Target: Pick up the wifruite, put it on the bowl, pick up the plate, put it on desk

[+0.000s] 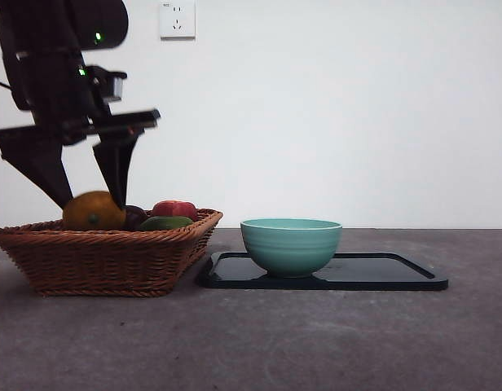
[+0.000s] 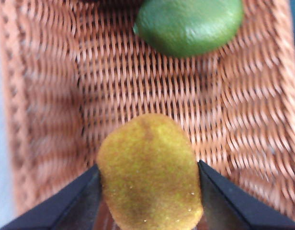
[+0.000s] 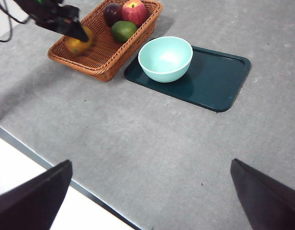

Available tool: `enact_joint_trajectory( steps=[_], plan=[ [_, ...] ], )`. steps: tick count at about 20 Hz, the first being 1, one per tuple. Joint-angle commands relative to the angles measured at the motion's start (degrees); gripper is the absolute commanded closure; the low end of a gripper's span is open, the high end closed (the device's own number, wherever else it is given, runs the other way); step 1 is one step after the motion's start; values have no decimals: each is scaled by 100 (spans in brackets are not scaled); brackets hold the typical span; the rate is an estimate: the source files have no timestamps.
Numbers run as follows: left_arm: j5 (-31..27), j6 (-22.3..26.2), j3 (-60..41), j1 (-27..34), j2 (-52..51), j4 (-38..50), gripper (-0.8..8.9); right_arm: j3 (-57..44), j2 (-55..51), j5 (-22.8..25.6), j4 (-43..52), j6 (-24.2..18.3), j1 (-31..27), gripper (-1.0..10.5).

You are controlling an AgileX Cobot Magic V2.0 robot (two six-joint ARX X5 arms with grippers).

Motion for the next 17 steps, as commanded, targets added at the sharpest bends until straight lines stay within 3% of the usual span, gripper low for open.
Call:
enact_joint_trajectory(
  steps=[1,9,14,17],
  plan=[
    [-13,-37,46,-31,356,219,566,66,11,4,136,81,28,326],
    [-11,-17,46,-31,675,299,558,66,11,4,177,81,28,326],
    [-9,-72,142,-13,669,247,244,66,11,2,175,81,28,326],
    [31,79,595,13,621,-396,187,66,11,2,175,79,28,326]
  ],
)
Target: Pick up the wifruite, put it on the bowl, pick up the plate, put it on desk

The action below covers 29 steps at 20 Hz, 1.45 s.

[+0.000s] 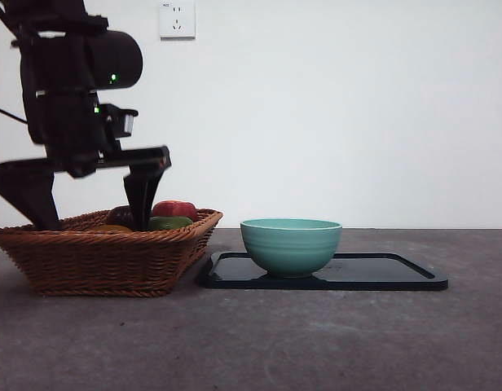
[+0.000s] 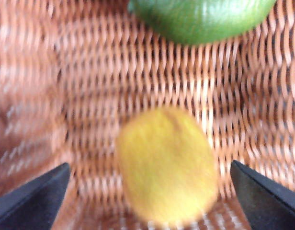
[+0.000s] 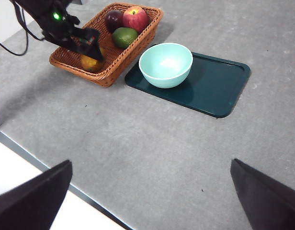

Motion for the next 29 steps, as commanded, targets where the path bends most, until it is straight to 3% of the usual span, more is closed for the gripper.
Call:
enact_joint_trajectory(
  steps=[1,4,8,13,17,21,24,29],
  plan=[
    [4,264,533,-7,-48,-494,187,66,11,2,61,79,28,326],
    [201,669,844,-15,-457,-1322,188,66,11,9,61,57,28,326],
    [1333,914,846,-17,-1449,-1814,188,66,11,7,57,59,28,326],
    [2116,1591,846,-31,-3213,-2524,188,66,11,7,24,59,28,326],
    [2151,2096,844,-33,-4695,-2981,188,66,11,11,59,79,28,326],
    [2151,2035,835,-68,-5880,-3180,188,66,63,507,46,387,28,326],
    [2153,1770,835,-87,-6494,-3239,188,66,61,492,138,380,28,326],
    [2153,1762,835,-192,-7075,-3287,188,66,59,457,232,452,28,326]
  ],
)
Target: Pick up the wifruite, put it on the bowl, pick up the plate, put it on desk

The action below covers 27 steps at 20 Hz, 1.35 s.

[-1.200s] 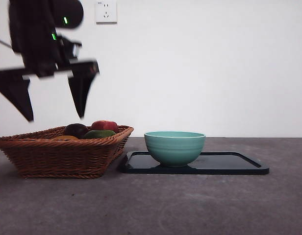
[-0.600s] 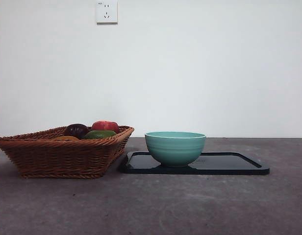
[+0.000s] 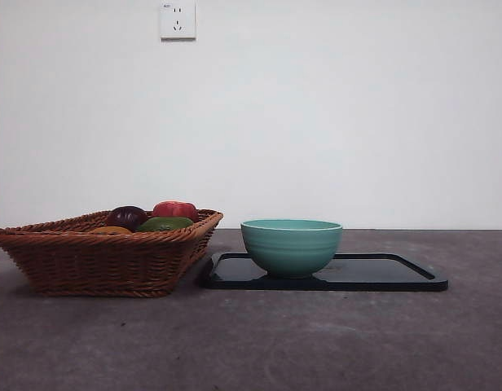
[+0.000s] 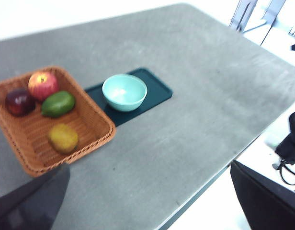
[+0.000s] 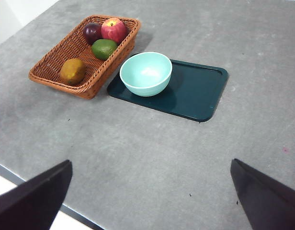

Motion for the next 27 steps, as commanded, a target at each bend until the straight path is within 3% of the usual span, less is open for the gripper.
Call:
enact_joint_trajectory(
  steps=[1,5,9,15,20,27],
  plan=[
    [31,-13,125,-33,-68,37,188,66,46,-46,122,319,28,326],
    [31,-11,122,-127,-72,26,188,66,131,-151,540,809,28,326],
    [28,-11,125,-131,-72,109,188,66,876,-540,850,883,28,327],
    [28,-9,122,-192,-72,107,188,109,2730,-999,1508,1239,28,327],
    [28,-9,122,-199,-72,105,188,531,4568,-1467,1641,1259,28,327],
    [28,15,122,-380,-72,103,188,1873,6911,-1475,1408,1123,24,327]
  ],
)
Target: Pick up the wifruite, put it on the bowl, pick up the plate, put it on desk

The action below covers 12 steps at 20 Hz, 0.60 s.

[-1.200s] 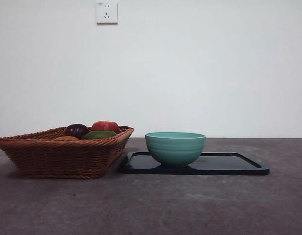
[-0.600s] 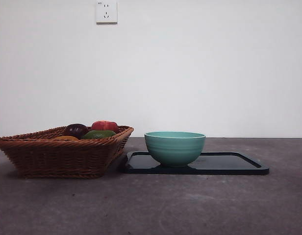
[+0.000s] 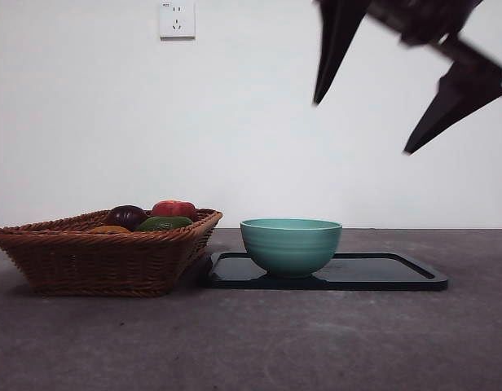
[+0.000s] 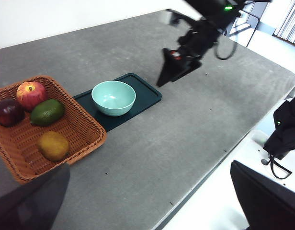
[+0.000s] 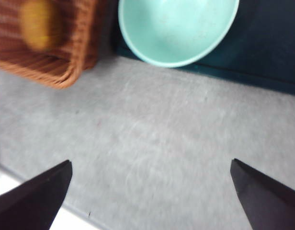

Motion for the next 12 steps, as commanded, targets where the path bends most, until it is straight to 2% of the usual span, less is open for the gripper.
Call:
enact_joint_trajectory(
  steps=[1,8,12],
  plan=[
    [28,13,116,-59,22,79,188,573,723,44,-11,-144,24,327],
    [28,11,116,-90,22,55,188,2227,2625,708,-680,-363,-140,327],
    [28,11,116,-90,22,57,188,2684,3248,931,-706,-391,-295,327]
  ],
)
